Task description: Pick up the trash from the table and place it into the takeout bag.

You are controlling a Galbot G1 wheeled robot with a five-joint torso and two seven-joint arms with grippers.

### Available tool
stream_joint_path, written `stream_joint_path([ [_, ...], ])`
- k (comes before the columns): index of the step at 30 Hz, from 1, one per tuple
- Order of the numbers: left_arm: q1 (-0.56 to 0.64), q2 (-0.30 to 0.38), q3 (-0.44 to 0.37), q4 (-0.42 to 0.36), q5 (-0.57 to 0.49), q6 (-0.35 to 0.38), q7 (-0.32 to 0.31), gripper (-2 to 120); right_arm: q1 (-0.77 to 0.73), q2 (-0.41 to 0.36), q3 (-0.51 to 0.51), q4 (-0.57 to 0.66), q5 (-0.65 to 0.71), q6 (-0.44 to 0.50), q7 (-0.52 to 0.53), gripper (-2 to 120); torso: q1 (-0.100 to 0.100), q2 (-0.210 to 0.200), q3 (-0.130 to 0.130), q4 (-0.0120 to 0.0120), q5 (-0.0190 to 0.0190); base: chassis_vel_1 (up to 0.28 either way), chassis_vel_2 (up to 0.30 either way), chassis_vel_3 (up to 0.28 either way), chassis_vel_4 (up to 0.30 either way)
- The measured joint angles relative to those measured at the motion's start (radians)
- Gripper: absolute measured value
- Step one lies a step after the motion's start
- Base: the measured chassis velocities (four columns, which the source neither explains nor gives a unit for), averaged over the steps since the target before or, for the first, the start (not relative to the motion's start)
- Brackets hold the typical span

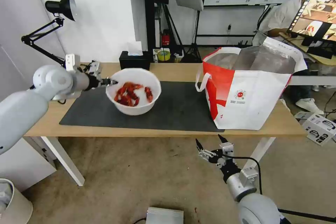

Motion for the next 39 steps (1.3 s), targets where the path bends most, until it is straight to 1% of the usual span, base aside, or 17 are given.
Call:
stream_joint_path([
  [1,0.0,0.0,0.0,0.0,0.0,0.0,0.0,0,0.0,0.0,0.0,0.0,0.0,0.0,0.0,100,0.0,0.0,0.0,0.0,0.0,0.0,0.0,0.0,0.0],
  [5,-0.089,-0.022,0.035,0.003,-0.036,0.0,-0.029,0,0.0,0.0,0.0,0.0,0.0,0.0,0.0,100,0.0,0.0,0.0,0.0001,0.0001,0.0,0.0,0.0,0.0],
  [10,-0.136,-0.051,0.051,0.001,-0.053,0.0,-0.041,0,0.0,0.0,0.0,0.0,0.0,0.0,0.0,100,0.0,0.0,0.0,0.0003,0.0,0.0,0.0,0.0,0.0],
  [14,-0.176,-0.091,0.069,-0.002,-0.063,0.0,-0.054,0,0.0,0.0,0.0,0.0,0.0,0.0,0.0,100,0.0,0.0,0.0,-0.0001,0.0,0.0,0.0,0.0,0.0],
  [17,-0.215,-0.14,0.081,-0.004,-0.073,0.0,-0.071,0,0.0,0.0,0.0,0.0,0.0,0.0,0.0,100,0.0,0.0,0.0,0.0002,0.0,0.0,0.0,0.0,0.0],
  [18,-0.215,-0.14,0.081,-0.004,-0.073,0.0,-0.071,0,0.0,0.0,0.0,0.0,0.0,0.0,0.0,100,0.0,0.0,0.0,0.0002,0.0,0.0,0.0,0.0,0.0],
  [21,-0.254,-0.212,0.102,0.014,-0.082,0.0,-0.088,0,0.0,0.0,0.0,0.0,0.0,0.0,0.0,100,0.0,0.0,0.0,0.0,0.0001,0.0,0.0,0.0,0.0],
  [22,-0.254,-0.212,0.102,0.014,-0.082,0.0,-0.088,0,0.0,0.0,0.0,0.0,0.0,0.0,0.0,100,0.0,0.0,0.0,0.0,0.0001,0.0,0.0,0.0,0.0],
  [25,-0.289,-0.3,0.123,0.071,-0.086,0.0,-0.106,0,0.0,0.0,0.0,0.0,0.0,0.0,0.0,100,0.0,0.0,0.0,0.0,0.0001,0.0,0.0,0.0,0.0],
  [26,-0.289,-0.3,0.123,0.071,-0.086,0.0,-0.106,0,0.0,0.0,0.0,0.0,0.0,0.0,0.0,100,0.0,0.0,0.0,0.0,0.0001,0.0,0.0,0.0,0.0],
  [28,-0.313,-0.36,0.129,0.12,-0.085,-0.002,-0.105,0,0.0,0.0,0.0,0.0,0.0,0.0,0.0,100,0.0,0.0,0.0,0.0,0.0001,0.0,0.0,0.0,0.0],
  [29,-0.313,-0.36,0.129,0.12,-0.085,-0.002,-0.105,0,0.0,0.0,0.0,0.0,0.0,0.0,0.0,100,0.0,0.0,0.0,0.0,0.0001,0.0,0.0,0.0,0.0],
  [32,-0.352,-0.441,0.139,0.196,-0.081,-0.006,-0.102,0,0.0,0.0,0.0,0.0,0.0,0.0,0.0,100,0.0,0.0,0.0,0.0,0.0002,0.0,0.0,0.0,0.0],
  [33,-0.352,-0.441,0.139,0.196,-0.081,-0.006,-0.102,0,0.0,0.0,0.0,0.0,0.0,0.0,0.0,100,0.0,0.0,0.0,0.0,0.0002,0.0,0.0,0.0,0.0],
  [35,-0.378,-0.485,0.144,0.243,-0.078,-0.007,-0.101,0,0.0,0.0,0.0,0.0,0.0,0.0,0.0,100,0.0,0.0,0.0,0.0,0.0002,0.0,0.0,0.0,0.0],
  [36,-0.378,-0.485,0.144,0.243,-0.078,-0.007,-0.101,0,0.0,0.0,0.0,0.0,0.0,0.0,0.0,100,0.0,0.0,0.0,0.0,0.0002,0.0,0.0,0.0,0.0],
  [39,-0.406,-0.556,0.148,0.307,-0.066,-0.008,-0.1,0,0.0,0.0,0.0,0.0,0.0,0.0,0.0,100,0.0,0.0,0.0,0.0003,-0.0001,0.0,0.0,0.0,0.0],
])
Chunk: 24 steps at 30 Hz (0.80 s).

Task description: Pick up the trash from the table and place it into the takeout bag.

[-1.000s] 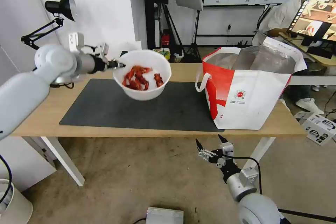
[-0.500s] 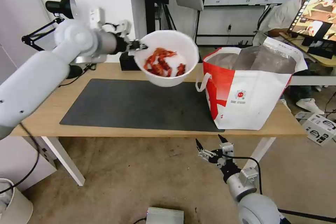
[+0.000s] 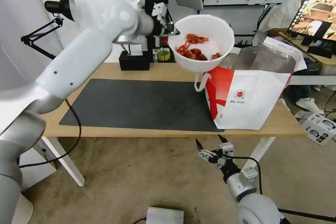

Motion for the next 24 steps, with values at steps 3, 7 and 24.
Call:
stream_joint_path([
  [3,-0.022,-0.054,0.005,0.044,0.01,0.0,0.001,0,0.0,0.0,0.0,0.0,0.0,0.0,0.0,100,0.0,0.0,0.0,-0.0003,0.0002,0.0,0.0,0.0,0.0],
  [7,-0.052,-0.116,0.016,0.091,0.02,-0.01,0.003,0,0.0,0.0,0.0,0.0,0.0,0.0,0.0,100,0.0,0.0,0.0,-0.0004,0.0004,0.0,0.0,0.0,0.0],
  [24,-0.006,-0.241,0.09,0.161,0.138,-0.149,-0.028,0,0.0,0.0,0.0,0.0,0.0,0.0,0.0,100,0.0,0.0,0.0,-0.0002,0.0,0.0,0.0,0.0,0.0],
])
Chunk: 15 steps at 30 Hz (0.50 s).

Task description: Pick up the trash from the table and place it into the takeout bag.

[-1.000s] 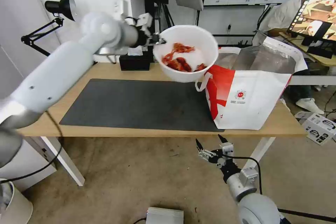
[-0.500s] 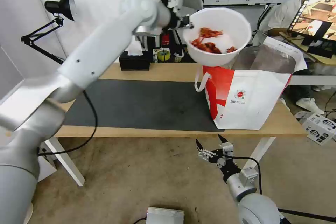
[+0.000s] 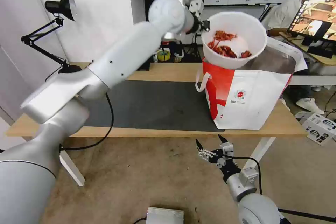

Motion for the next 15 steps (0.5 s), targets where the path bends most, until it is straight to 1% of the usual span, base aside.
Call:
stream_joint_path([
  [1,0.0,0.0,0.0,0.0,0.0,0.0,0.0,0,0.0,0.0,0.0,0.0,0.0,0.0,0.0,100,0.0,0.0,0.0,0.0,0.0,0.0,0.0,0.0,0.0],
  [4,0.012,-0.014,0.019,0.015,0.042,-0.075,-0.014,0,0.0,0.0,0.0,0.0,0.0,0.0,0.0,100,0.0,0.0,0.0,0.0002,0.0,0.0,0.0,0.0,0.0],
  [5,0.012,-0.014,0.019,0.015,0.042,-0.075,-0.014,0,0.0,0.0,0.0,0.0,0.0,0.0,0.0,100,0.0,0.0,0.0,0.0002,0.0,0.0,0.0,0.0,0.0],
  [6,0.016,-0.017,0.026,0.018,0.06,-0.103,-0.014,0,0.0,0.0,0.0,0.0,0.0,0.0,0.0,100,0.0,0.0,0.0,0.0,0.0,0.0,0.0,0.0,0.0],
  [8,0.021,-0.014,0.042,0.018,0.091,-0.155,0.001,0,0.0,0.0,0.0,0.0,0.0,0.0,0.0,100,0.0,0.0,0.0,-0.0001,0.0001,0.0,0.0,0.0,0.0],
  [9,0.021,-0.014,0.042,0.018,0.091,-0.155,0.001,0,0.0,0.0,0.0,0.0,0.0,0.0,0.0,100,0.0,0.0,0.0,-0.0001,0.0001,0.0,0.0,0.0,0.0],
  [10,0.024,-0.01,0.054,0.015,0.11,-0.179,0.009,0,0.0,0.0,0.0,0.0,0.0,0.0,0.0,100,0.0,0.0,0.0,0.0,0.0,0.0,0.0,0.0,0.0],
  [11,0.024,-0.01,0.054,0.015,0.11,-0.179,0.009,0,0.0,0.0,0.0,0.0,0.0,0.0,0.0,100,0.0,0.0,0.0,0.0,0.0,0.0,0.0,0.0,0.0],
  [12,0.03,0.001,0.072,0.006,0.144,-0.212,0.03,0,0.0,0.0,0.0,0.0,0.0,0.0,0.0,100,0.0,0.0,0.0,0.0001,0.0,0.0,0.0,0.0,0.0],
  [15,0.038,0.018,0.095,-0.011,0.193,-0.244,0.056,0,0.0,0.0,0.0,0.0,0.0,0.0,0.0,100,0.0,0.0,0.0,0.0001,-0.0001,0.0,0.0,0.0,0.0],
])
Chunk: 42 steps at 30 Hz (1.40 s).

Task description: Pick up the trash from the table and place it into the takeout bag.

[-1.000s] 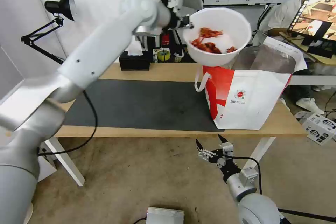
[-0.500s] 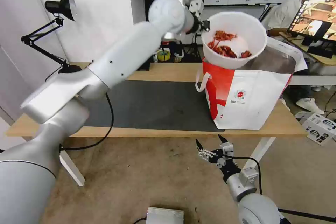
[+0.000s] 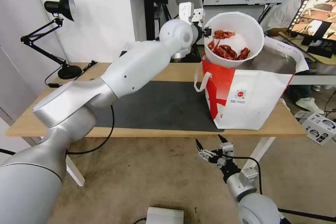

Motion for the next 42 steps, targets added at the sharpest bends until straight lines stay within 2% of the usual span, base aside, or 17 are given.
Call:
stream_joint_path([
  [3,0.006,0.018,0.031,-0.023,0.046,-0.028,0.018,0,0.0,0.0,0.0,0.0,0.0,0.0,0.0,100,0.0,0.0,0.0,-0.0001,0.0,0.0,0.0,0.0,0.0],
  [12,0.015,0.038,0.057,-0.072,0.059,-0.029,0.056,0,0.0,0.0,0.0,0.0,0.0,0.0,0.0,100,0.0,0.0,0.0,-0.0001,0.0,0.0,0.0,0.0,0.0],
  [15,0.007,0.038,0.061,-0.08,0.049,-0.013,0.106,0,0.0,0.0,0.0,0.0,0.0,0.0,0.0,100,0.0,0.0,0.0,-0.0001,0.0,0.0,0.0,0.0,0.0],
  [16,0.007,0.038,0.061,-0.08,0.049,-0.013,0.106,0,0.0,0.0,0.0,0.0,0.0,0.0,0.0,100,0.0,0.0,0.0,-0.0001,0.0,0.0,0.0,0.0,0.0],
  [23,-0.015,0.04,0.063,-0.087,0.026,0.068,0.188,0,0.0,0.0,0.0,0.0,0.0,0.0,0.0,100,0.0,0.0,0.0,-0.0001,0.0,0.0,0.0,0.0,0.0],
  [24,-0.024,0.044,0.069,-0.088,0.029,0.115,0.215,0,0.0,0.0,0.0,0.0,0.0,0.0,0.0,100,0.0,0.0,0.0,-0.0001,0.0,0.0,0.0,0.0,0.0],
  [25,-0.026,0.045,0.072,-0.087,0.038,0.144,0.225,0,0.0,0.0,0.0,0.0,0.0,0.0,0.0,100,0.0,0.0,0.0,-0.0001,0.0,0.0,0.0,0.0,0.0],
  [29,-0.027,0.048,0.078,-0.085,0.054,0.175,0.231,0,0.0,0.0,0.0,0.0,0.0,0.0,0.0,100,0.0,0.0,0.0,-0.0002,0.0,0.0,0.0,0.0,0.0],
  [32,-0.019,0.06,0.083,-0.09,0.065,0.189,0.249,12,0.0,0.0,0.0,0.0,0.0,0.0,0.0,100,0.0,0.0,0.0,-0.0001,0.0,0.0,0.0,0.0,0.0],
  [34,-0.016,0.065,0.084,-0.094,0.068,0.189,0.258,15,0.0,0.0,0.0,0.0,0.0,0.0,0.0,100,0.0,0.0,0.0,-0.0001,0.0,0.0,0.0,0.0,0.0],
  [35,-0.014,0.071,0.084,-0.099,0.068,0.19,0.264,22,0.0,0.0,0.0,0.0,0.0,0.0,0.0,100,0.0,0.0,0.0,0.0,0.0,0.0,0.0,0.0,0.0],
  [36,-0.014,0.071,0.084,-0.099,0.068,0.19,0.264,22,0.0,0.0,0.0,0.0,0.0,0.0,0.0,100,0.0,0.0,0.0,0.0,0.0,0.0,0.0,0.0,0.0],
  [39,-0.01,0.077,0.084,-0.105,0.068,0.19,0.269,37,0.0,0.0,0.0,0.0,0.0,0.0,0.0,100,0.0,0.0,0.0,0.0,0.0,0.0,0.0,0.0,0.0],
  [40,-0.01,0.077,0.084,-0.105,0.068,0.19,0.269,37,0.0,0.0,0.0,0.0,0.0,0.0,0.0,100,0.0,0.0,0.0,0.0,0.0,0.0,0.0,0.0,0.0],
  [42,-0.005,0.082,0.076,-0.115,0.068,0.179,0.271,45,0.0,0.0,0.0,0.0,0.0,0.0,0.0,100,0.0,0.0,0.0,-0.0003,0.0,0.0,0.0,0.0,0.0],
])
